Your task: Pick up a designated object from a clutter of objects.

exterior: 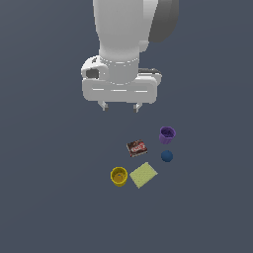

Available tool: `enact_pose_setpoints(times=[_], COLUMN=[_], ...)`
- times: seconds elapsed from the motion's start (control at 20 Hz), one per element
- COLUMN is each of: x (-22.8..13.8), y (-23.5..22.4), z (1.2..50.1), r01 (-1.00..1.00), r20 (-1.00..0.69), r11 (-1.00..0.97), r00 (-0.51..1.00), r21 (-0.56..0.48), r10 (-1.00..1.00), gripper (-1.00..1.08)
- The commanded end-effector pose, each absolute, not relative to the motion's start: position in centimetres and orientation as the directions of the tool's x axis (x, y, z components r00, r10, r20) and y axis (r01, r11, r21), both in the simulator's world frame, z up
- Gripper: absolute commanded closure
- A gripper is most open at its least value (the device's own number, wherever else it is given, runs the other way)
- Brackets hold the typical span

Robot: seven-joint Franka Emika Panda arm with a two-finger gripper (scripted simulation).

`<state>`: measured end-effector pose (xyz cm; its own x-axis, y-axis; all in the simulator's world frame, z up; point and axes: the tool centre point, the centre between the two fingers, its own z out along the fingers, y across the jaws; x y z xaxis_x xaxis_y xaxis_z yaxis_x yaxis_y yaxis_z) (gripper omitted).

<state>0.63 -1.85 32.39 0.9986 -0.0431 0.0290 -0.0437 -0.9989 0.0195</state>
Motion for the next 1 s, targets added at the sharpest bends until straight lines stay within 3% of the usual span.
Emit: enact_pose_setpoints(times=[0.0, 0.95], x=[0.6, 1.0], y=[-1.8, 0.5], z=[32.4, 33.2], r01=[-0.044, -0.035], r20=[0.029, 0.044], r11=[-0.999, -0.999], r00=[0.999, 0.998], r21=[0.019, 0.004], r10=[-0.043, -0.035], gripper=[-0.92, -0.92])
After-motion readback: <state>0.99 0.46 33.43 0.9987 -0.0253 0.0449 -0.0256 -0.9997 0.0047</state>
